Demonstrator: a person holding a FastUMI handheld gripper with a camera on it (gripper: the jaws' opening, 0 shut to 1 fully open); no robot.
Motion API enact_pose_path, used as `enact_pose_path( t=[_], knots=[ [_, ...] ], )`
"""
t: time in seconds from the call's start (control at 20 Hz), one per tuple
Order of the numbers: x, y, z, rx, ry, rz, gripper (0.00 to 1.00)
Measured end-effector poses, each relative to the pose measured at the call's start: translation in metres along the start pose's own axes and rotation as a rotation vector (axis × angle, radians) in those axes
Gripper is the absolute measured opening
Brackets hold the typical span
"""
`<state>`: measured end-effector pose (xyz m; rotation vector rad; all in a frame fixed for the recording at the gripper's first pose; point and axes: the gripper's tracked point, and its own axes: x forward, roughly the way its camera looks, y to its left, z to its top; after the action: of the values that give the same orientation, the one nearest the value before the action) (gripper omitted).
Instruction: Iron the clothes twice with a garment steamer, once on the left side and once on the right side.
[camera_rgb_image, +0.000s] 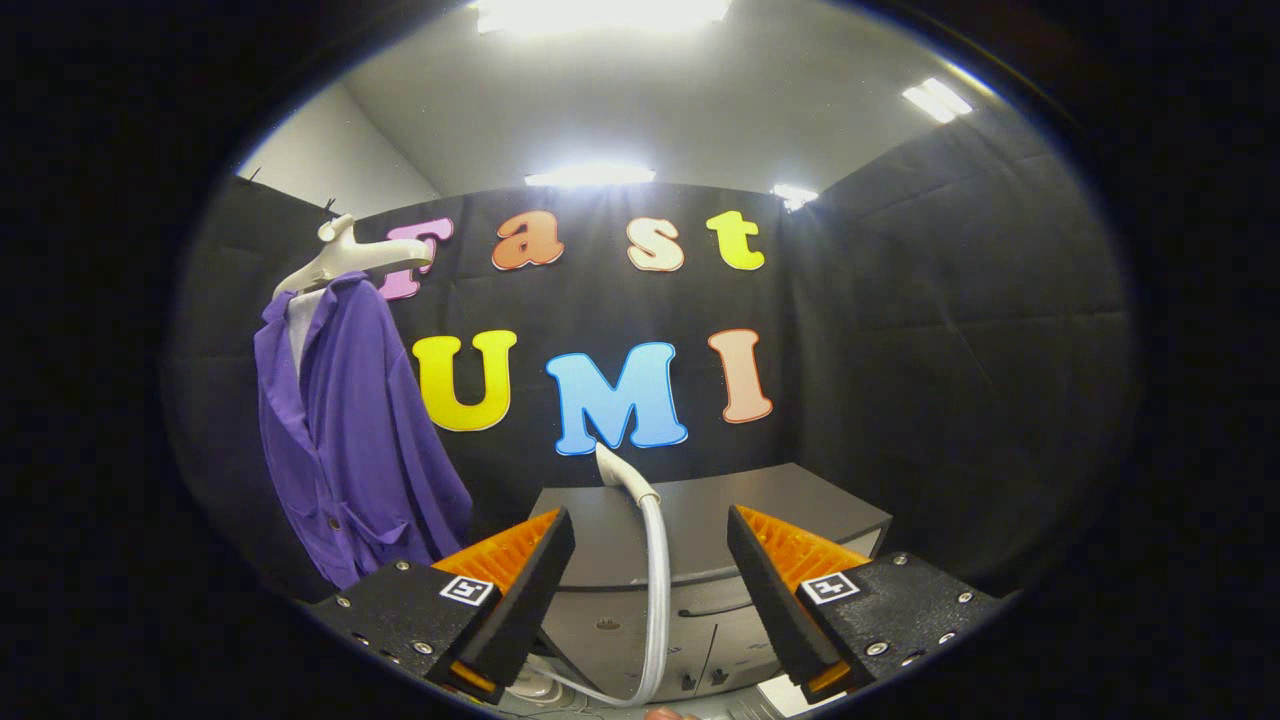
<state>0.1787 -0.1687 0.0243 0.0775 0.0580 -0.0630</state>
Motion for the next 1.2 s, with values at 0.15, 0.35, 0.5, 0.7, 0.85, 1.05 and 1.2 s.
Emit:
enact_pose_path(
  t=[0.15, 0.35, 0.5, 0.7, 0.85, 1.05, 1.2],
  knots=[
    [0.043, -0.029, 0.010, 0.014, -0.015, -0.019, 0.95],
    [0.096, -0.058, 0.019, 0.066, -0.009, -0.024, 0.95],
    [0.136, -0.068, 0.019, 0.152, 0.043, -0.009, 0.94],
    [0.187, -0.057, 0.004, 0.288, 0.130, 0.065, 0.95],
    [0.218, -0.034, -0.022, 0.352, 0.237, 0.150, 0.95],
    [0.249, -0.010, -0.054, 0.398, 0.378, 0.233, 0.95],
    [0.268, 0.013, -0.071, 0.519, 0.474, 0.294, 0.95]
  ],
)
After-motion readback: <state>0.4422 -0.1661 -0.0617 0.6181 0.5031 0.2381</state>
